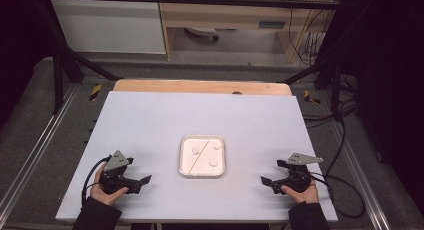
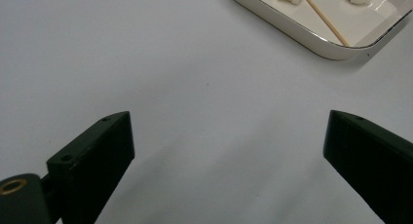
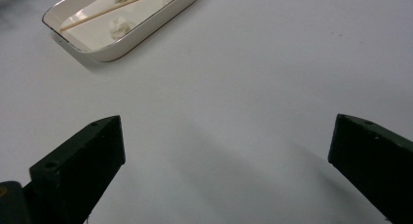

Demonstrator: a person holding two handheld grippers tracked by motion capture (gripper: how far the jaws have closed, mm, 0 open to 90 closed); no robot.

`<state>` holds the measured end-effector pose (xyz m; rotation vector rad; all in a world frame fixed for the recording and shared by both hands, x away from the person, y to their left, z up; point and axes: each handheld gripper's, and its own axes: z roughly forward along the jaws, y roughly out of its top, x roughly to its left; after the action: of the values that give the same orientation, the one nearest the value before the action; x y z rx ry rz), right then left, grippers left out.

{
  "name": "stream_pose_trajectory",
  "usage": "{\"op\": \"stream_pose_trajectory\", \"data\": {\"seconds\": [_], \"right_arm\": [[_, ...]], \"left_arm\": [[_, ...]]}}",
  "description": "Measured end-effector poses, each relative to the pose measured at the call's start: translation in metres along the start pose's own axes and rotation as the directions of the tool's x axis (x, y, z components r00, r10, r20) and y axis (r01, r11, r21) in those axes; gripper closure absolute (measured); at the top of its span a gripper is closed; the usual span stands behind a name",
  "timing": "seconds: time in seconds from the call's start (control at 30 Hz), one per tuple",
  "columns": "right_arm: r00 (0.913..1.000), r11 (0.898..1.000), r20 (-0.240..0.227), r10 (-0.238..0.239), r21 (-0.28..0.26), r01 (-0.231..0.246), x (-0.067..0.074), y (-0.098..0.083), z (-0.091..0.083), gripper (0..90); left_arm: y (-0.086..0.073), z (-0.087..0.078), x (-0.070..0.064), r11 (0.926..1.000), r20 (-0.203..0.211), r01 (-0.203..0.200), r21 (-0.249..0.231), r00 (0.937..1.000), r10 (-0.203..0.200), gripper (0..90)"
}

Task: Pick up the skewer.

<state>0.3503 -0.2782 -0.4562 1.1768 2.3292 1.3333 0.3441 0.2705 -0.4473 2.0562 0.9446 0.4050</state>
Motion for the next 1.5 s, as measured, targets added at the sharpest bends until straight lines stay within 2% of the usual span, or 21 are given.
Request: {"op": "stream_pose_trajectory", "data": {"seconds": [0.37, 1.07, 1.5], "right_arm": [[1.0, 1.0, -0.005, 0.002, 0.01, -0.002, 0.0, 0.0, 0.001, 0.6], [1.0, 1.0, 0.001, -0.002, 0.015, 0.002, 0.0, 0.0, 0.001, 0.6], [1.0, 1.0, 0.004, -0.007, 0.021, 0.007, 0.0, 0.0, 0.002, 0.6]], "left_arm": [[0.002, 0.0, -0.002, 1.0, 0.004, -0.009, 0.001, 1.0, 0.009, 4.7], [0.011, 0.003, -0.013, 0.9998, 0.001, -0.017, 0.012, 0.9999, 0.017, 5.0], [0.024, 0.005, -0.024, 0.9996, -0.018, -0.02, 0.021, 0.9996, 0.02, 4.8]]}}
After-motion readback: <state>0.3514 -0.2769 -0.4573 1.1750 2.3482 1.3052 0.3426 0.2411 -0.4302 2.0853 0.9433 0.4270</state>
